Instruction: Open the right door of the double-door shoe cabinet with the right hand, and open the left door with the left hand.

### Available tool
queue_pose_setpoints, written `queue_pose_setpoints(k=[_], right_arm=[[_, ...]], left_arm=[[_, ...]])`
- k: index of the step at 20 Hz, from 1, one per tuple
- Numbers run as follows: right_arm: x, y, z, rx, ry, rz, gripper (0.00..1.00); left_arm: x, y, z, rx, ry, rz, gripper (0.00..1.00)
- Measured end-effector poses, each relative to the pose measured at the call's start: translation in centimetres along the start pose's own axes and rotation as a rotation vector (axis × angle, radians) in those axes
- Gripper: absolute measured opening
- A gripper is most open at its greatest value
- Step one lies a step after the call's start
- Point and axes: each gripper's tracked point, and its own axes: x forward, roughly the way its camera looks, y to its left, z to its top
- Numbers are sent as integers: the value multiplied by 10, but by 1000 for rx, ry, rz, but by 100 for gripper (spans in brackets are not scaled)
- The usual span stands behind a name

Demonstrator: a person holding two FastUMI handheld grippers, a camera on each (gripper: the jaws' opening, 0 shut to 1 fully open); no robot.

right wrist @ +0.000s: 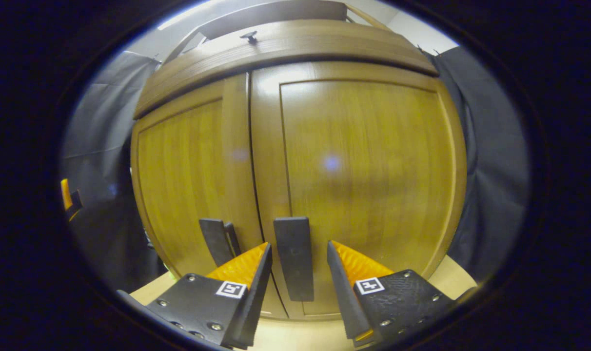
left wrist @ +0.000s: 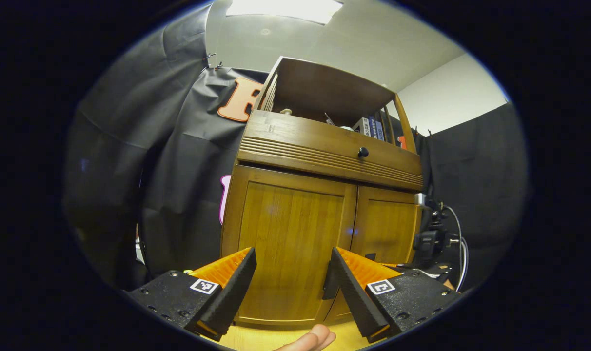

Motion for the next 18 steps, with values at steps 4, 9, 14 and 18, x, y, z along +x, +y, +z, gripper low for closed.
queue_pose_setpoints(k=[4, 9, 14, 18], right_arm=[[-6, 5, 0, -25, -6, 53, 26], [-46, 0, -3, -32, -13, 120, 17], [-75, -7, -8, -24, -8, 161, 17], [-100, -19, -8, -28, 1, 190, 17]], left_arm=[[-1, -14, -6, -7, 25, -29, 95], [-10, -32, -9, 70, 27, -56, 95], [-11, -41, -23, 117, 63, -24, 91], [-8, -48, -32, 166, 73, -13, 91]])
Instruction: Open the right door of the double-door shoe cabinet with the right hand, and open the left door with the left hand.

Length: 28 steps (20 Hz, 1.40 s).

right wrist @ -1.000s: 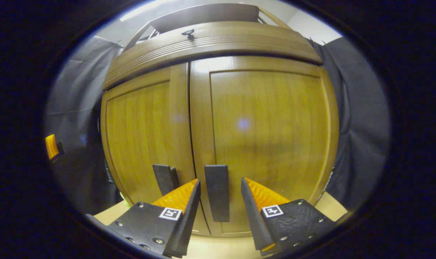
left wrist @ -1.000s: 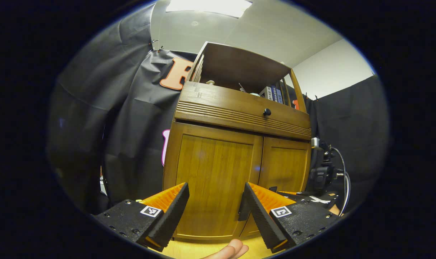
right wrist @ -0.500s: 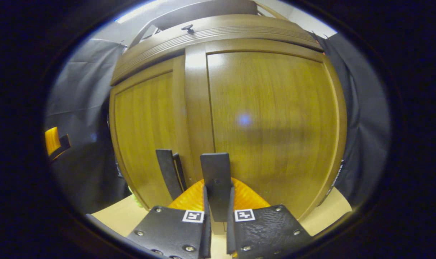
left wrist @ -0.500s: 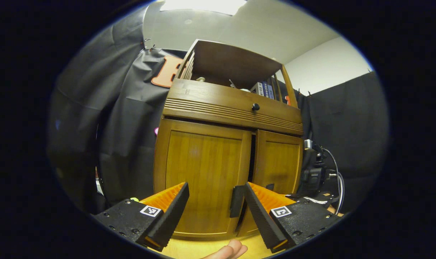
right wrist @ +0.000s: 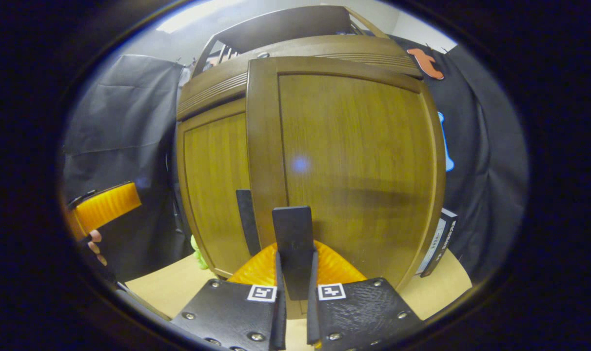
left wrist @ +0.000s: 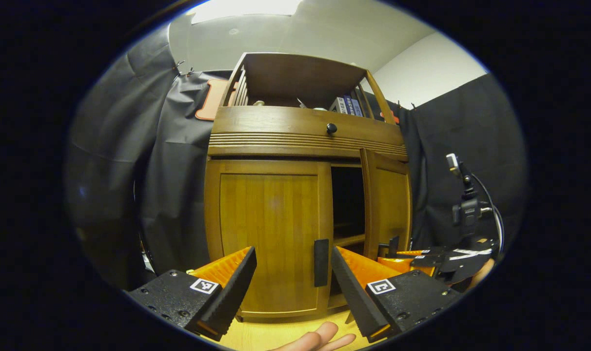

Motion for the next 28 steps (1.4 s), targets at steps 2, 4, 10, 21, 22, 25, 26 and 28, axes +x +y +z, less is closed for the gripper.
queue_pose_setpoints(k=[2, 4, 10, 21, 22, 25, 26, 28], right_arm=[[-15, -4, 0, -6, 5, 10, 17], [-28, -10, -1, -24, 13, 13, 17], [-67, -31, -1, -56, 16, 16, 19], [-110, -66, 1, -80, 13, -14, 17], [-115, -71, 1, -85, 11, -23, 16], [-131, -91, 3, -74, 4, -50, 16], [-136, -98, 3, -53, 3, -62, 16], [-144, -114, 2, -66, 6, -100, 15]], left_arm=[[1, 3, -3, 3, 11, 25, 93], [2, 7, -6, -5, 20, 53, 91], [4, 9, -7, 1, 31, 80, 91], [6, -5, -24, -13, 90, 78, 92], [6, -4, -26, -18, 98, 84, 91], [7, -2, -26, -27, 103, 98, 93], [7, -2, -25, -29, 99, 99, 93], [6, -3, -24, -35, 94, 99, 91]])
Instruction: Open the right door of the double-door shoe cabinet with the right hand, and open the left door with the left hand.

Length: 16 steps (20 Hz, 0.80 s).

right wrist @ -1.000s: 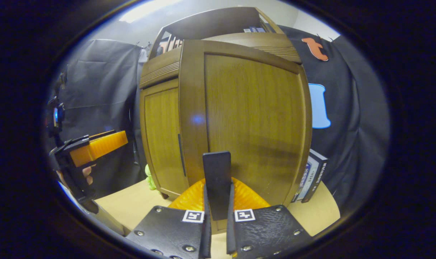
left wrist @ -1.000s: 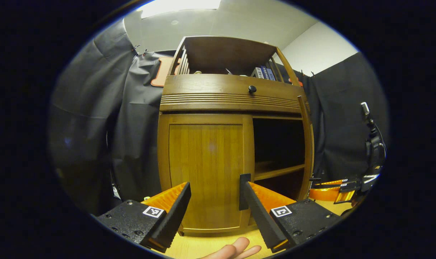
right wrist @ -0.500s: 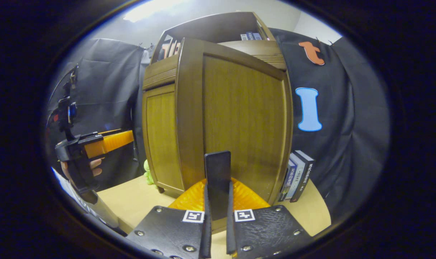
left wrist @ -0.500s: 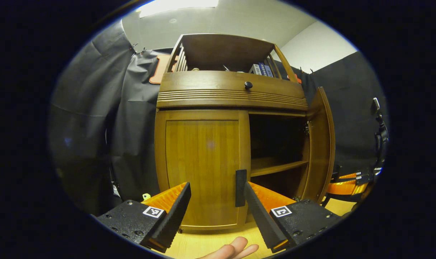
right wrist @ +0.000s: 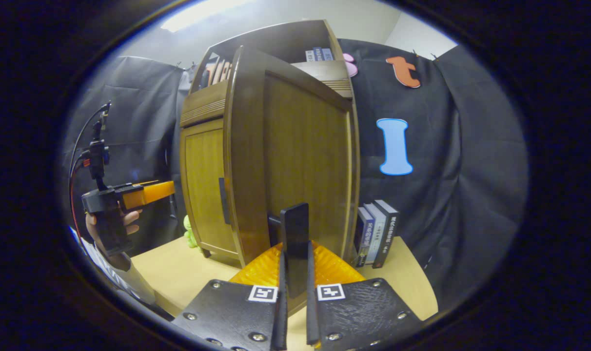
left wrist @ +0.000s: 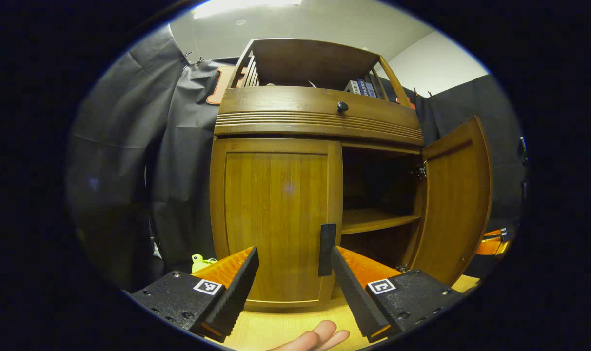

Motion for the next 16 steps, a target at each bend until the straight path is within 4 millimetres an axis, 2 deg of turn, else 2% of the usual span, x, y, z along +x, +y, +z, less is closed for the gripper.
queue_pose_setpoints(k=[3, 8, 11, 14, 15, 16], right_arm=[[-12, -27, -1, 31, -6, -71, 15], [-22, -69, -6, 73, -22, -147, 15], [-30, -116, -8, 79, -29, -243, 12], [-27, -127, -8, 135, -46, -200, 13], [-31, -129, -7, 119, -47, -196, 17], [-25, -129, -9, 123, -43, -188, 9]], left_arm=[[1, -2, -1, 1, 1, -4, 93], [3, -5, -5, -1, 12, -2, 93], [6, -7, -7, 0, 17, -2, 93], [9, -11, -11, 2, 27, -6, 91], [11, -12, -12, 5, 29, -5, 91], [12, -13, -13, 9, 33, -4, 92]])
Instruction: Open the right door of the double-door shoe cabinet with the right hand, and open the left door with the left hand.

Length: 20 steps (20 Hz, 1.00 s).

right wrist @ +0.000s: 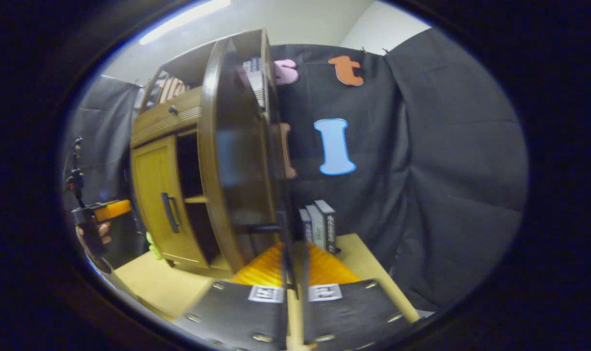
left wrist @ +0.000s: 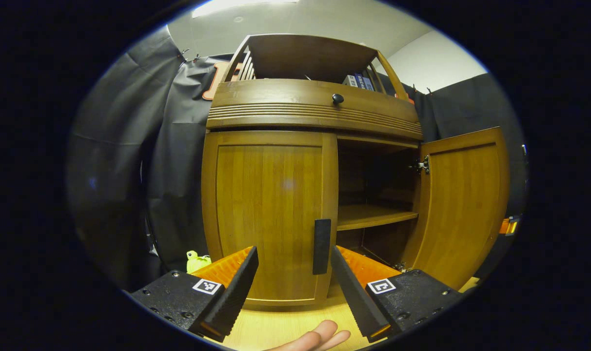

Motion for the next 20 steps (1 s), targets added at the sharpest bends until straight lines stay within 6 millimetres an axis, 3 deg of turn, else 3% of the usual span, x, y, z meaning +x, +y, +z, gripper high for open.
queue_pose_setpoints(k=[1, 6, 8, 10, 11, 14, 16, 18, 20], right_arm=[[-2, -2, 0, 3, 0, 17, 1], [-2, 0, 0, -17, 6, 31, 1], [-6, -8, -1, -42, -6, -4, 2], [-19, -14, 2, -37, -23, -11, 40], [-27, -23, 4, -21, -35, -35, 41], [-59, -57, 22, 41, -113, -131, 98], [-81, -74, 37, 80, -181, -178, 94], [-107, -94, 50, 73, -253, -257, 98], [-123, -97, 60, 29, -290, -303, 98]], left_arm=[[2, -1, -1, 2, -1, 0, 92], [12, -8, -8, 3, 12, 0, 92], [17, -15, -10, -2, 10, -12, 93], [23, -27, -13, 2, 9, -35, 93], [26, -32, -15, 6, 7, -46, 93], [35, -49, -20, 15, -2, -75, 92], [44, -57, -23, 24, -8, -78, 91], [58, -63, -25, 15, -19, -77, 92], [73, -62, -36, 10, 1, -57, 92]])
